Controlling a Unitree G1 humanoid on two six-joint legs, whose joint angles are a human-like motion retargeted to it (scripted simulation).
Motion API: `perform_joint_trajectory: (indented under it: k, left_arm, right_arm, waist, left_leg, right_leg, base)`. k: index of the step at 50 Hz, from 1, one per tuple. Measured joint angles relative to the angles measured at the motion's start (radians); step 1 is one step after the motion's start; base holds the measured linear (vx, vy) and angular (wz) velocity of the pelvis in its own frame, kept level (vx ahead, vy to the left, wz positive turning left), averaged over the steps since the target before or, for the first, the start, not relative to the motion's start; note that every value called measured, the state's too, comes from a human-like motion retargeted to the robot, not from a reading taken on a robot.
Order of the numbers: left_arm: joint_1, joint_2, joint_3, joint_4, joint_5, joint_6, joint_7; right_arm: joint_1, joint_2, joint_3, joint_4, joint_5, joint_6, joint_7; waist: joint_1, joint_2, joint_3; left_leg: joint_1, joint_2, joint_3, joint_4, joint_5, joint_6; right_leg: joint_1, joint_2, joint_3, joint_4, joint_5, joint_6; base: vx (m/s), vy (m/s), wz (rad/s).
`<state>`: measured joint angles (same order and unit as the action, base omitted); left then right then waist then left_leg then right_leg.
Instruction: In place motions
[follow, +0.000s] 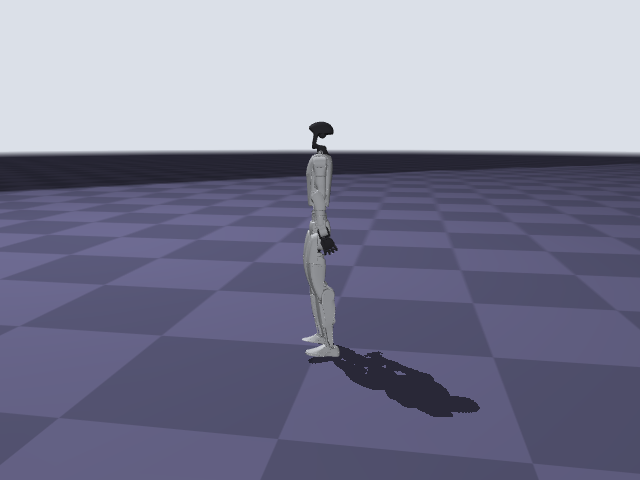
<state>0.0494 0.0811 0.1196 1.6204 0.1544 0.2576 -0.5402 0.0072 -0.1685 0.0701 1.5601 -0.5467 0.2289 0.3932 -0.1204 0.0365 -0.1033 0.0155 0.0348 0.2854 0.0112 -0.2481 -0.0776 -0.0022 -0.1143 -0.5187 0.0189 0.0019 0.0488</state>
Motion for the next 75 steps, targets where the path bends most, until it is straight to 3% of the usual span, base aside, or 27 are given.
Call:
perform_joint_trajectory:
  k: [75]
  left_arm:
    - [-0.002,0.008,-0.011,0.006,0.034,0.017,-0.037]
  right_arm:
    - [-0.012,-0.009,0.038,0.004,-0.034,-0.004,0.004]
  waist:
    - [-0.008,0.012,-0.003]
  left_leg:
    - [0.005,0.010,0.015,0.002,-0.002,-0.002]
  right_leg:
    - [-0.004,0.006,0.017,0.005,0.000,0.000]
  base:
    - [0.00,0.00,0.00]
